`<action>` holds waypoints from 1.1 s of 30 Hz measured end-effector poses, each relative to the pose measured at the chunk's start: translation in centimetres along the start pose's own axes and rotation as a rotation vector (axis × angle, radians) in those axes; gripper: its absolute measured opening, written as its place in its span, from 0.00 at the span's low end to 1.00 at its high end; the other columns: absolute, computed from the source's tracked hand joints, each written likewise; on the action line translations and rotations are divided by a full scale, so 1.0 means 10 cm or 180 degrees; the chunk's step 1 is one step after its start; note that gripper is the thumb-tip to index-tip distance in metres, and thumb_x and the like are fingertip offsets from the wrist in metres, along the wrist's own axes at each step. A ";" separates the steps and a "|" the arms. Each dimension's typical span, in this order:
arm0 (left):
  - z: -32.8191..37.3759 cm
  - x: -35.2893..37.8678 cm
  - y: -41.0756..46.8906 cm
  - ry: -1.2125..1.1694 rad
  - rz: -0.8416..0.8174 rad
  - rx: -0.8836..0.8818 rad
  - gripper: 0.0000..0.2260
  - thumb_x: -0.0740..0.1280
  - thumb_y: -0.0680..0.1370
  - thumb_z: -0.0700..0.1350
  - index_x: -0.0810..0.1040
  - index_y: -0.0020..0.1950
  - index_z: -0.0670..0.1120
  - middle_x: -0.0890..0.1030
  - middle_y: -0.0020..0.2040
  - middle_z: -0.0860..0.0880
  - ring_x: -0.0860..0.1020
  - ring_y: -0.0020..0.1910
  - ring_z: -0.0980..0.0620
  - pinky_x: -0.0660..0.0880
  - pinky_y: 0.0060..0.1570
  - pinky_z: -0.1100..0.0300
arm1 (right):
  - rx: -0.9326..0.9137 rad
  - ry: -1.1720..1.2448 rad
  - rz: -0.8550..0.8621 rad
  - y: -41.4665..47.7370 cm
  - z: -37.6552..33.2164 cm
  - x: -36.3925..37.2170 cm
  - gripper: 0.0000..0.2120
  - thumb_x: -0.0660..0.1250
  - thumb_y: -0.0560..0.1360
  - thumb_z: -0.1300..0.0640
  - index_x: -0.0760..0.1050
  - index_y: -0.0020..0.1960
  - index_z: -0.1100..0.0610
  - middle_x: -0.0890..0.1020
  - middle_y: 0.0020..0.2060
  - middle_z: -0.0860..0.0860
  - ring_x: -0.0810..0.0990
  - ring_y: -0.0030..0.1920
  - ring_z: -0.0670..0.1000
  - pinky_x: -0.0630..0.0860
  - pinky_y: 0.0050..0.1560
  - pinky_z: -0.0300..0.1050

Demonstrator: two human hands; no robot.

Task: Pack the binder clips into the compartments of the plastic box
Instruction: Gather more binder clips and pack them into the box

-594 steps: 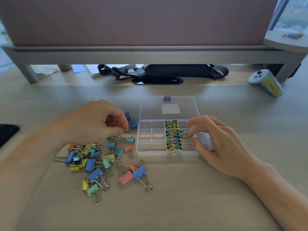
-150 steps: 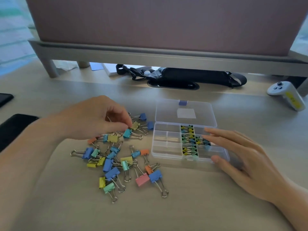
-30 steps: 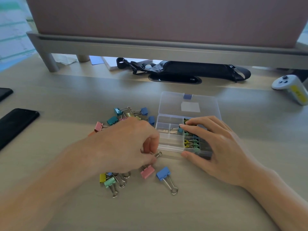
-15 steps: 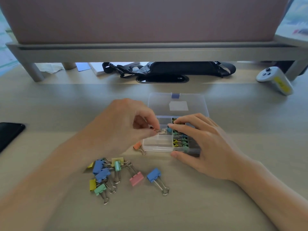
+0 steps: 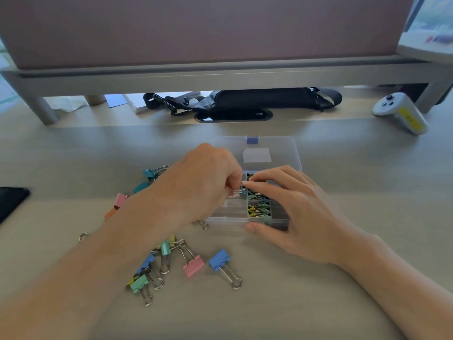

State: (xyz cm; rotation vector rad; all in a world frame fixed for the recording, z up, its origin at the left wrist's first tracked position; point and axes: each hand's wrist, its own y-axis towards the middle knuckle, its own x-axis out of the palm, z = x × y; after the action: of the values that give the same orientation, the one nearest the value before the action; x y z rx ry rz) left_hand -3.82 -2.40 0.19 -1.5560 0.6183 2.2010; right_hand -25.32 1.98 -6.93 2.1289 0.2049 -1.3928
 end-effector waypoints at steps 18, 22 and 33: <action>0.11 0.10 0.11 0.0203 0.0075 -0.0361 0.16 0.74 0.71 0.36 0.73 0.49 0.52 0.80 0.44 0.51 0.80 0.42 0.48 0.80 0.43 0.49 | -0.0082 -0.0131 -0.0065 0.00 -0.02 -0.03 0.30 0.62 0.79 0.31 0.76 0.73 0.47 0.77 0.65 0.43 0.74 0.67 0.48 0.76 0.66 0.51; 0.11 0.12 0.15 0.0275 0.0136 -0.0518 0.14 0.76 0.72 0.38 0.76 0.51 0.51 0.81 0.45 0.50 0.80 0.46 0.47 0.81 0.46 0.49 | -0.0113 -0.0165 -0.0048 0.00 -0.02 -0.02 0.28 0.63 0.79 0.32 0.77 0.73 0.47 0.77 0.65 0.44 0.75 0.66 0.49 0.76 0.64 0.52; -0.05 -0.02 -0.22 -0.0112 0.0293 -0.0130 0.14 0.68 0.77 0.37 0.78 0.55 0.55 0.86 0.45 0.64 0.80 0.39 0.68 0.76 0.42 0.69 | -0.0075 -0.0149 -0.0009 0.00 -0.01 0.00 0.26 0.64 0.79 0.33 0.78 0.71 0.46 0.78 0.64 0.44 0.75 0.66 0.49 0.76 0.63 0.52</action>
State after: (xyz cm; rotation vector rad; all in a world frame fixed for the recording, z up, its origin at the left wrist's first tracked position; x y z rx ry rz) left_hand -2.23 -0.85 -0.05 -1.5340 0.6502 2.3173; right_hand -25.23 2.00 -6.88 2.0753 0.2051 -1.4333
